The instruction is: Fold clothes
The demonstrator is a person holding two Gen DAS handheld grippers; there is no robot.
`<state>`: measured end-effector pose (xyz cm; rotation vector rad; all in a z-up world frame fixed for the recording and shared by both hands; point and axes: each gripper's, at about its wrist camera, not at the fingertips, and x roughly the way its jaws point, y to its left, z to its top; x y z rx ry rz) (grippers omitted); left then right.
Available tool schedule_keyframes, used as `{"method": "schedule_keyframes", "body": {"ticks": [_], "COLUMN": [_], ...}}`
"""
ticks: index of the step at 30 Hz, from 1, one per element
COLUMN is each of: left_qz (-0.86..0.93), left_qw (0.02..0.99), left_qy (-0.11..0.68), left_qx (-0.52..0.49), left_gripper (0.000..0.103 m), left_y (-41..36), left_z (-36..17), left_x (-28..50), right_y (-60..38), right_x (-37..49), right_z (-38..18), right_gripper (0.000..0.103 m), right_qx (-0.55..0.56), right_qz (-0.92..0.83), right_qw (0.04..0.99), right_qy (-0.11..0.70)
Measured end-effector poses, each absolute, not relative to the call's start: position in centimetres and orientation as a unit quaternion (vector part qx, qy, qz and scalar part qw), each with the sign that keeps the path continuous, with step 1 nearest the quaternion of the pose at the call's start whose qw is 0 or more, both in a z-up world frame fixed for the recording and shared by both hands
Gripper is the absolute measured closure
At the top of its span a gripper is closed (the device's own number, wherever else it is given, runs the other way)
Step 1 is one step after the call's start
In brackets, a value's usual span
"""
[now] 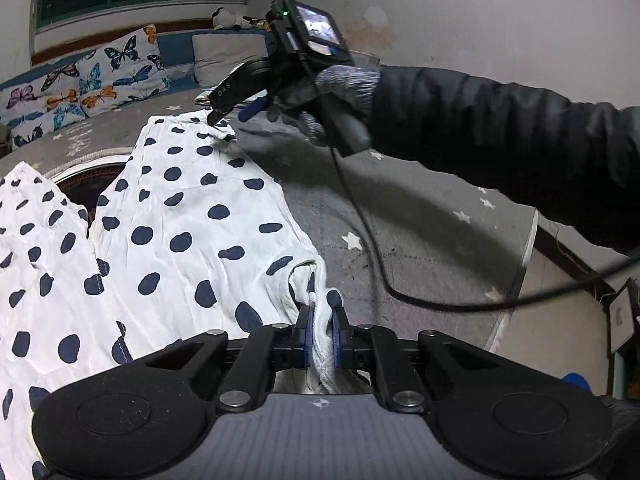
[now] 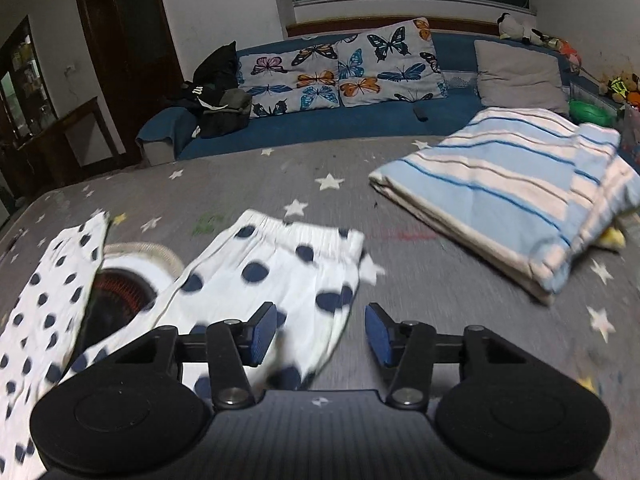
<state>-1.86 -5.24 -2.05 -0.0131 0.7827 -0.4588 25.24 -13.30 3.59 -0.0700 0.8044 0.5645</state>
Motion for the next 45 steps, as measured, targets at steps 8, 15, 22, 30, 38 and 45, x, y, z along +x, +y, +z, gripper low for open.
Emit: {"method": "schedule_keyframes", "body": {"ticks": [8, 15, 22, 30, 38, 45], "left_qz": [-0.221, -0.214, -0.198, -0.156, -0.100, -0.054], "left_qw": [0.898, 0.901, 0.911, 0.927, 0.938, 0.938], "left_qy": [0.378, 0.372, 0.352, 0.317, 0.281, 0.262], "left_qx": [-0.035, -0.057, -0.083, -0.122, -0.175, -0.220], "left_gripper": [0.093, 0.095, 0.097, 0.098, 0.098, 0.098], "left_y": [-4.0, -3.1, -1.4, 1.9, 6.2, 9.6], "left_z": [-2.0, -1.6, -0.5, 1.0, 2.2, 2.3], "left_x": [-1.4, -1.8, -3.3, -6.7, -11.1, -14.7], "right_y": [-11.7, -11.4, -11.3, -8.0, -0.1, 8.9], "right_x": [29.2, 30.1, 29.8, 28.7, 26.5, 24.1], "right_z": [2.2, 2.6, 5.1, 9.9, 13.1, 12.8], "right_gripper": [0.059, 0.094, 0.097, 0.097, 0.098, 0.098], "right_qx": [-0.030, -0.020, -0.006, -0.004, -0.018, -0.040], "right_qz": [0.262, 0.250, 0.242, 0.263, 0.300, 0.335], "right_qw": [0.882, 0.886, 0.894, 0.898, 0.896, 0.885], "right_qy": [0.390, 0.391, 0.377, 0.352, 0.326, 0.322]}}
